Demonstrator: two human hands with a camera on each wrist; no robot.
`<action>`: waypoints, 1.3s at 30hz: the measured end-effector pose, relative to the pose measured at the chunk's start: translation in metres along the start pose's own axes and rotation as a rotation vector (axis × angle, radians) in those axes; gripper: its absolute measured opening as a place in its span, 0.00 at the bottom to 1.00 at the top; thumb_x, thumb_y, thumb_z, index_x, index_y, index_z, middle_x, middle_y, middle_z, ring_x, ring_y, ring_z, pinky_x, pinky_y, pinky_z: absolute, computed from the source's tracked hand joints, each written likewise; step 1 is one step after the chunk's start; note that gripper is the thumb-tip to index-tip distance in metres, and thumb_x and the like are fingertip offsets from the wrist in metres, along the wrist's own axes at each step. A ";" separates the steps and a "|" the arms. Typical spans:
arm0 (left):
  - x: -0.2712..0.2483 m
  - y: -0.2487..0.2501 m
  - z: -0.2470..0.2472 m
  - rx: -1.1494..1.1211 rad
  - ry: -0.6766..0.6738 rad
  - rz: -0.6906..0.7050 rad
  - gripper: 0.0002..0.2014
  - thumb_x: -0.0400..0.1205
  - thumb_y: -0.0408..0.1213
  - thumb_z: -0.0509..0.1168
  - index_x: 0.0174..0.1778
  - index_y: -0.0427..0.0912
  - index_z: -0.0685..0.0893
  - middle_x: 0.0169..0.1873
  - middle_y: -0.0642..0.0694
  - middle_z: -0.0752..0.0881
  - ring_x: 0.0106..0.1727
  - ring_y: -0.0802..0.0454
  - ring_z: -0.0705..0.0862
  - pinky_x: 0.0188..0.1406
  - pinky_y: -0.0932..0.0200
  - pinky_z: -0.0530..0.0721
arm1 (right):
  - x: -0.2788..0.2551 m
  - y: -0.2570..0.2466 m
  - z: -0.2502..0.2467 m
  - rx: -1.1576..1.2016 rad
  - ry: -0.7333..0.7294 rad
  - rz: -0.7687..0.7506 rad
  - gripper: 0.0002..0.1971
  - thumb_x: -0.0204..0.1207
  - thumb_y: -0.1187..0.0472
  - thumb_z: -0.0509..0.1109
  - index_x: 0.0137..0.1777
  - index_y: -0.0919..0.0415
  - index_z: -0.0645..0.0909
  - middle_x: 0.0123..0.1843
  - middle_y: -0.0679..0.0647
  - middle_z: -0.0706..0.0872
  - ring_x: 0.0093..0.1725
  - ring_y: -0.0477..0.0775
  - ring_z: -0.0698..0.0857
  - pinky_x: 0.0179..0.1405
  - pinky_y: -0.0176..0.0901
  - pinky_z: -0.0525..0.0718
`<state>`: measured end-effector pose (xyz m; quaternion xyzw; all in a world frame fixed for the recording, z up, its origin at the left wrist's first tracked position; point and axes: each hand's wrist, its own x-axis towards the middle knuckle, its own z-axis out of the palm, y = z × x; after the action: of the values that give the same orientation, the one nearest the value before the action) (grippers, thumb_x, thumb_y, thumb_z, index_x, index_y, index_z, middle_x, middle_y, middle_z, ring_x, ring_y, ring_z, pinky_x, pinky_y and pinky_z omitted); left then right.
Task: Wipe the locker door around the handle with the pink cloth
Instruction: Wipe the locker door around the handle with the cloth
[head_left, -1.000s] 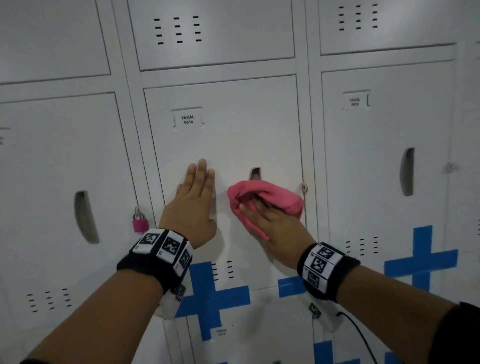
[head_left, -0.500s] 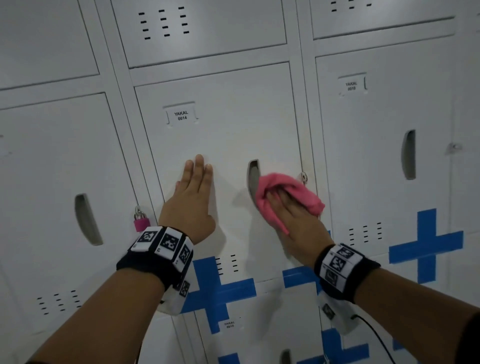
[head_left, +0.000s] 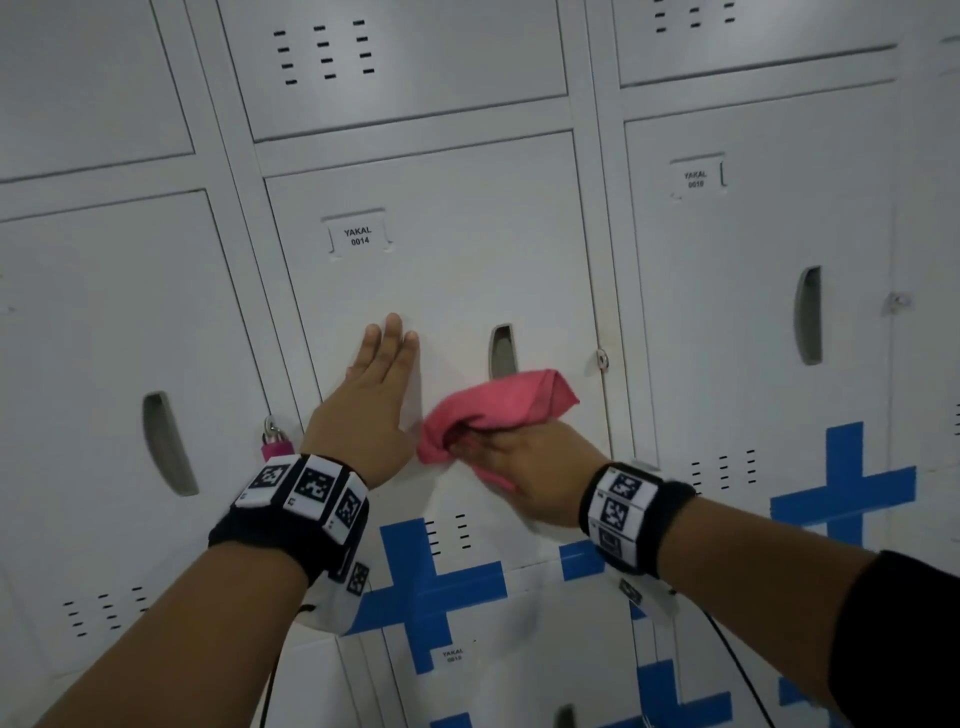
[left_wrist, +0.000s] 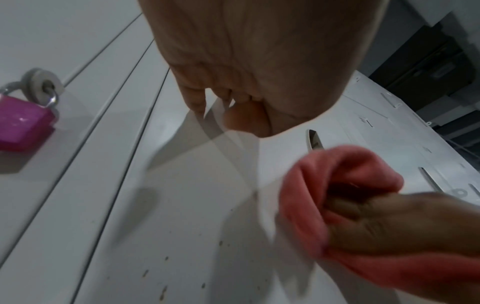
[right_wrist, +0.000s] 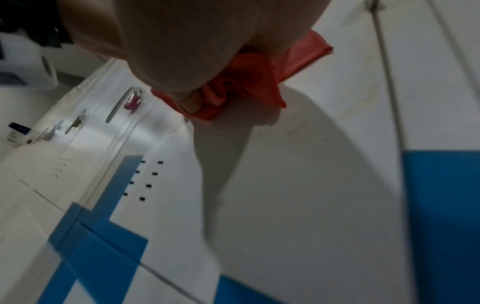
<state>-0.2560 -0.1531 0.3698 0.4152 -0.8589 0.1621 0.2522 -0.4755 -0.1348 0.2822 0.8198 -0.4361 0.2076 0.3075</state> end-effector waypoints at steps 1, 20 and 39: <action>0.000 -0.001 0.000 0.009 0.002 -0.002 0.46 0.75 0.29 0.59 0.84 0.51 0.37 0.81 0.58 0.30 0.82 0.58 0.32 0.74 0.55 0.72 | -0.010 0.001 0.000 0.008 -0.022 -0.010 0.25 0.83 0.58 0.61 0.80 0.45 0.67 0.69 0.43 0.84 0.56 0.47 0.85 0.57 0.48 0.85; -0.001 0.003 0.002 0.004 0.028 -0.022 0.48 0.73 0.26 0.56 0.83 0.53 0.34 0.80 0.59 0.27 0.82 0.58 0.30 0.75 0.56 0.72 | 0.032 0.032 -0.039 0.167 0.322 0.321 0.30 0.83 0.54 0.51 0.86 0.57 0.56 0.86 0.55 0.60 0.85 0.49 0.56 0.83 0.51 0.61; -0.002 0.005 -0.005 0.003 0.001 -0.021 0.47 0.74 0.26 0.56 0.83 0.52 0.34 0.80 0.56 0.27 0.82 0.58 0.30 0.78 0.55 0.67 | 0.048 0.035 -0.061 0.048 0.247 0.276 0.32 0.80 0.52 0.48 0.86 0.52 0.53 0.87 0.49 0.56 0.85 0.46 0.55 0.81 0.51 0.66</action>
<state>-0.2573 -0.1463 0.3720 0.4245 -0.8541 0.1607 0.2537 -0.4842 -0.1364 0.3671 0.7274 -0.4984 0.3575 0.3078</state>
